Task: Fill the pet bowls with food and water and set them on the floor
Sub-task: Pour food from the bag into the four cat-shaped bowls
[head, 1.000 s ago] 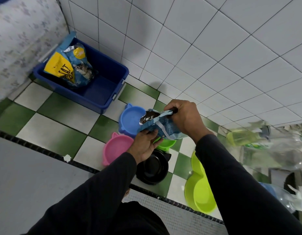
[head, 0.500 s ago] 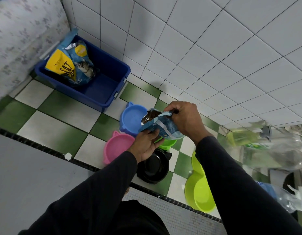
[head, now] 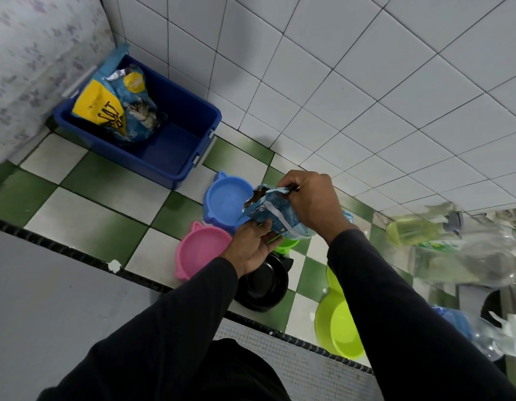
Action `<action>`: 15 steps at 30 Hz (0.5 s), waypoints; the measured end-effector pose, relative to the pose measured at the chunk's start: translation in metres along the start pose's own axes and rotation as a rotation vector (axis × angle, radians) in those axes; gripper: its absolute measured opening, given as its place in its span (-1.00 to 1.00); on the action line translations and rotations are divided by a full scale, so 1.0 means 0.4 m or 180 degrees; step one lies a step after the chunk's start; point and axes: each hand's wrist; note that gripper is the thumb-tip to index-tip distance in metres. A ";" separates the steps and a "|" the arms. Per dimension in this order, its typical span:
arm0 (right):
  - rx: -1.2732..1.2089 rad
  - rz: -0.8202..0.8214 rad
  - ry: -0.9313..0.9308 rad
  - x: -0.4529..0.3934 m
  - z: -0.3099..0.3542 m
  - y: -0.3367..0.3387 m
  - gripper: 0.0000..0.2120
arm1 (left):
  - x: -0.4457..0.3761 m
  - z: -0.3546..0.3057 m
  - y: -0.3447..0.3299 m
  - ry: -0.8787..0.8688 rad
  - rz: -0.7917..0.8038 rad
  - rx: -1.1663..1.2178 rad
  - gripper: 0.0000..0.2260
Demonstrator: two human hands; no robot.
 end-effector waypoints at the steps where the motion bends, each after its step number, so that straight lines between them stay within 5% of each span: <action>1: 0.0014 0.0011 -0.0010 -0.001 0.001 -0.001 -0.79 | -0.001 0.000 -0.002 -0.0007 -0.0029 -0.0017 -0.60; 15: 0.0077 0.0042 -0.0082 -0.018 0.010 -0.031 -0.83 | 0.006 -0.017 -0.019 0.0106 -0.0150 -0.0044 -0.62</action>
Point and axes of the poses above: each hand's wrist, its own x-axis away from the middle knuckle, its own y-axis out of the back of the hand, z = x × y
